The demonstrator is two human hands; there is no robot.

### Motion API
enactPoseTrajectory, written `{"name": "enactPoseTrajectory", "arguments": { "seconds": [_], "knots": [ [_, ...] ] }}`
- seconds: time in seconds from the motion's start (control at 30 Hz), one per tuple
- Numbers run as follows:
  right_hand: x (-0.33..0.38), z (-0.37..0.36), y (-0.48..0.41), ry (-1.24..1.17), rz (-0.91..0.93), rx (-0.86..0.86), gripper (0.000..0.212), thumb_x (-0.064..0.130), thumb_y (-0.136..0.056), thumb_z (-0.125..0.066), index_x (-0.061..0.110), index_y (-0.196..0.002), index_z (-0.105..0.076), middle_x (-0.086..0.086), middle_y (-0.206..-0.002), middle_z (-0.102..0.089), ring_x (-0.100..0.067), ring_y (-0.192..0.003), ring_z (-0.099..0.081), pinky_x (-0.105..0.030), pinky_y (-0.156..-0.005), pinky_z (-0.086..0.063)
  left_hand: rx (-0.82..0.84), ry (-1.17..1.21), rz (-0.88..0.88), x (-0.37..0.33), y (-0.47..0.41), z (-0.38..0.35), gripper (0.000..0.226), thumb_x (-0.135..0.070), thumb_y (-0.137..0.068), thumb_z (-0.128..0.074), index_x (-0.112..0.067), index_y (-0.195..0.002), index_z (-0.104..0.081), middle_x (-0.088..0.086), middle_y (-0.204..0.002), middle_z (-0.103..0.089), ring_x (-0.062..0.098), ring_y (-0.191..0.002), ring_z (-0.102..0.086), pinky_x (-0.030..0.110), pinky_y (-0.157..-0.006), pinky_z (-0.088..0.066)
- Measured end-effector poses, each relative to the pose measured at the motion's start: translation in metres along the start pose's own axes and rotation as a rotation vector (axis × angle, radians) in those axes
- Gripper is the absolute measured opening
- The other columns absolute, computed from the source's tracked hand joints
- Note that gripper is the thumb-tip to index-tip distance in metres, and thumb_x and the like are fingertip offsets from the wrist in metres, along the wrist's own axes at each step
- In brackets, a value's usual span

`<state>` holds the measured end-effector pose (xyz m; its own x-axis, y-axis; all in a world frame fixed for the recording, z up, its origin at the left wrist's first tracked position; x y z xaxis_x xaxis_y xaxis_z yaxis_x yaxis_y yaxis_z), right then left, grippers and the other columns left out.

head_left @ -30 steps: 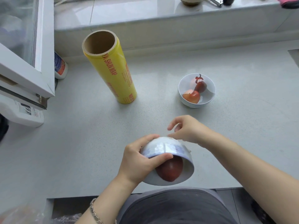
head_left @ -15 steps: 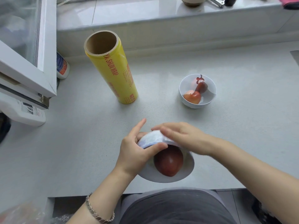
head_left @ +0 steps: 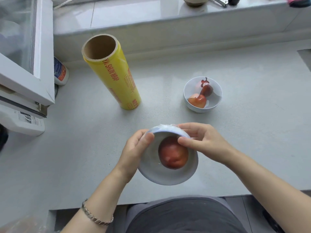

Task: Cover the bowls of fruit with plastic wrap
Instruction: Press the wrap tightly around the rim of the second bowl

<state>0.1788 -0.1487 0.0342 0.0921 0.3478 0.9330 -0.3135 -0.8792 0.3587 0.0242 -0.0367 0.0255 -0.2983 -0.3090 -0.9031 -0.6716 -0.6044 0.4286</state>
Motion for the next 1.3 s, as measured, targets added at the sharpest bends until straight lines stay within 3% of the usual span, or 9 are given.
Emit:
{"name": "enactPoseTrajectory", "arguments": {
  "seconds": [0.13,0.23,0.4,0.57,0.67,0.87,1.0,1.17,1.3],
  "knots": [
    [0.004,-0.002,0.003,0.006,0.013,0.047,0.032,0.028,-0.064,-0.073,0.033,-0.094,-0.064,0.002,-0.090,-0.073,-0.013,-0.085,-0.067,-0.031,-0.082,-0.053,-0.038,-0.063,-0.024,0.001,-0.003,-0.002,0.083,-0.083,-0.037,-0.067,-0.017,-0.088,-0.068,0.002,-0.086,-0.070,0.015,-0.081,-0.063,0.029,-0.073,-0.049],
    [0.016,0.000,0.002,0.014,0.001,0.106,0.025,0.031,-0.070,-0.075,0.027,-0.092,-0.064,-0.001,-0.091,-0.071,-0.008,-0.084,-0.067,-0.023,-0.080,-0.051,-0.095,-0.080,-0.101,-0.001,-0.003,-0.002,0.057,-0.064,-0.044,-0.072,-0.020,-0.080,-0.069,-0.009,-0.073,-0.071,0.006,-0.072,-0.063,0.019,-0.066,-0.048],
    [0.028,0.003,-0.015,0.266,-0.068,0.138,0.007,0.027,-0.075,-0.072,0.021,-0.075,-0.068,-0.009,-0.093,-0.073,-0.016,-0.087,-0.067,-0.037,-0.089,-0.050,-0.063,-0.213,-0.150,-0.005,-0.002,-0.006,0.037,-0.053,-0.046,-0.070,-0.033,-0.076,-0.068,-0.017,-0.073,-0.071,0.001,-0.073,-0.063,0.012,-0.068,-0.047],
    [0.032,0.001,-0.020,0.452,-0.065,0.279,0.016,0.024,-0.084,-0.063,0.026,-0.068,-0.062,-0.010,-0.100,-0.069,-0.010,-0.084,-0.058,-0.028,-0.084,-0.045,-0.057,-0.223,-0.151,-0.001,-0.002,-0.004,0.042,-0.054,-0.046,-0.071,-0.028,-0.078,-0.069,-0.013,-0.073,-0.070,0.003,-0.073,-0.063,0.014,-0.069,-0.047],
    [0.027,0.003,-0.018,0.445,-0.057,0.236,0.016,0.026,-0.088,-0.057,0.028,-0.072,-0.061,0.001,-0.090,-0.067,-0.009,-0.085,-0.058,-0.030,-0.089,-0.045,-0.016,-0.218,-0.144,0.002,0.001,-0.005,0.047,-0.053,-0.048,-0.073,-0.021,-0.082,-0.071,-0.007,-0.076,-0.069,0.008,-0.075,-0.062,0.020,-0.072,-0.047],
    [0.021,-0.002,-0.019,0.293,-0.167,0.210,0.029,0.019,-0.094,-0.046,0.019,-0.066,-0.052,0.009,-0.063,-0.053,-0.001,-0.056,-0.042,-0.015,-0.060,-0.036,-0.036,-0.248,-0.151,0.004,0.004,-0.007,0.033,-0.053,-0.046,-0.074,-0.040,-0.076,-0.070,-0.013,-0.078,-0.070,0.003,-0.076,-0.062,0.015,-0.073,-0.047],
    [0.019,-0.001,-0.020,0.314,-0.266,0.291,0.026,0.026,-0.090,-0.054,0.016,-0.067,-0.054,0.004,-0.063,-0.048,-0.012,-0.061,-0.039,-0.021,-0.059,-0.034,-0.017,-0.254,-0.154,0.004,0.007,-0.008,0.037,-0.053,-0.047,-0.074,-0.036,-0.080,-0.070,-0.006,-0.082,-0.071,0.007,-0.078,-0.063,0.019,-0.074,-0.048],
    [0.021,0.000,-0.024,0.451,-0.341,0.282,0.042,0.055,-0.073,-0.064,0.018,-0.055,-0.057,0.006,-0.052,-0.044,-0.012,-0.054,-0.037,-0.023,-0.057,-0.031,0.014,-0.288,-0.155,0.003,0.007,-0.011,0.031,-0.054,-0.049,-0.072,-0.043,-0.078,-0.069,-0.013,-0.078,-0.070,0.005,-0.078,-0.063,0.020,-0.075,-0.048],
    [0.019,-0.006,-0.026,0.275,-0.198,0.243,0.029,0.033,-0.079,-0.067,0.016,-0.057,-0.059,0.003,-0.055,-0.050,-0.005,-0.052,-0.041,-0.017,-0.056,-0.033,0.041,-0.247,-0.156,0.003,0.008,-0.013,0.029,-0.053,-0.050,-0.072,-0.045,-0.077,-0.069,-0.015,-0.077,-0.070,0.004,-0.077,-0.063,0.021,-0.076,-0.048]
  ]
}}
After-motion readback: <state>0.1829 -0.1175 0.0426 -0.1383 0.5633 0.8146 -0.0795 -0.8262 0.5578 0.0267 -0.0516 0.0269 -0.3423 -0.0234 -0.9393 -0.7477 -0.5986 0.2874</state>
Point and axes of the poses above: each hand's wrist, its own y-axis away from the middle knuckle, its own z-axis out of the back of the hand, x = y × z, the point moved 3 cm from there along -y, towards the middle knuckle
